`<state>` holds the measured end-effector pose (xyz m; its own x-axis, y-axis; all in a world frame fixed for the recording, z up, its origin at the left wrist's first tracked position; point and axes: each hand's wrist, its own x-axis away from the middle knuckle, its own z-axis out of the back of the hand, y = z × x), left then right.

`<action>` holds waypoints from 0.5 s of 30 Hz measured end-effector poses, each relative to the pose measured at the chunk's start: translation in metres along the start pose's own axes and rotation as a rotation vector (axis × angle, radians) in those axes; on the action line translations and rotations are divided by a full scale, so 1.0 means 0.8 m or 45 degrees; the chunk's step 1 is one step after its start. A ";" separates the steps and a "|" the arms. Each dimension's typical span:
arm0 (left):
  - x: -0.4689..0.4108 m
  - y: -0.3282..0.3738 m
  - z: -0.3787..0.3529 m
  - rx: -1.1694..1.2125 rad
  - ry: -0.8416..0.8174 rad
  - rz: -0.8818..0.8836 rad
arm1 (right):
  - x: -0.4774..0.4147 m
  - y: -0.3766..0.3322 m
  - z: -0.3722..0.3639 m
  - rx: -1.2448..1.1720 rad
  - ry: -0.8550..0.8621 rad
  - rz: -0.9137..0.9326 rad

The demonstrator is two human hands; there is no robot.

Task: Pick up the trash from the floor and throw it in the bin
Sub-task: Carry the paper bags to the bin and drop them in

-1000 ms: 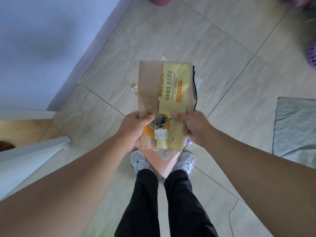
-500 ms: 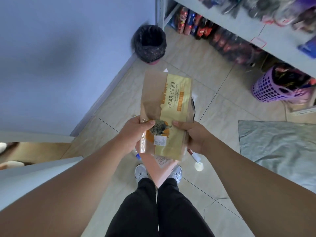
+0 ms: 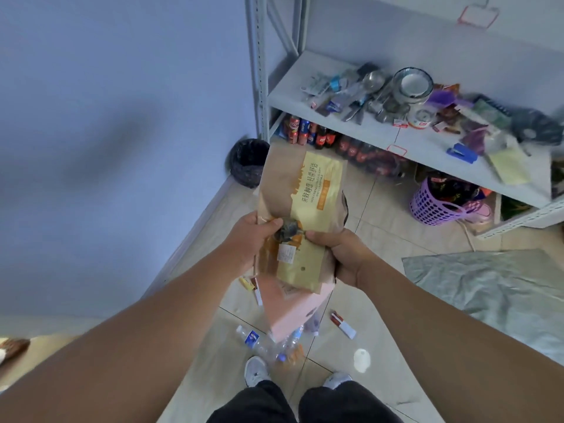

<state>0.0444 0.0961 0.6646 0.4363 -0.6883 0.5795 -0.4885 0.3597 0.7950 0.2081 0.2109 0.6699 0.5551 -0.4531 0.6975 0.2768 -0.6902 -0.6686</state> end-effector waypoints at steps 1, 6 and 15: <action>0.000 0.007 -0.006 -0.021 -0.002 -0.032 | 0.002 -0.010 0.003 0.019 0.024 0.036; -0.010 0.031 -0.048 -0.114 0.021 -0.129 | 0.000 -0.052 0.044 0.075 0.064 0.147; -0.072 0.026 -0.227 -0.228 0.192 -0.145 | -0.046 -0.127 0.221 0.090 -0.090 0.123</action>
<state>0.1462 0.2579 0.6801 0.5953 -0.6339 0.4938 -0.2937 0.4004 0.8680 0.2983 0.3977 0.6664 0.6353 -0.4727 0.6107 0.2727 -0.6026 -0.7500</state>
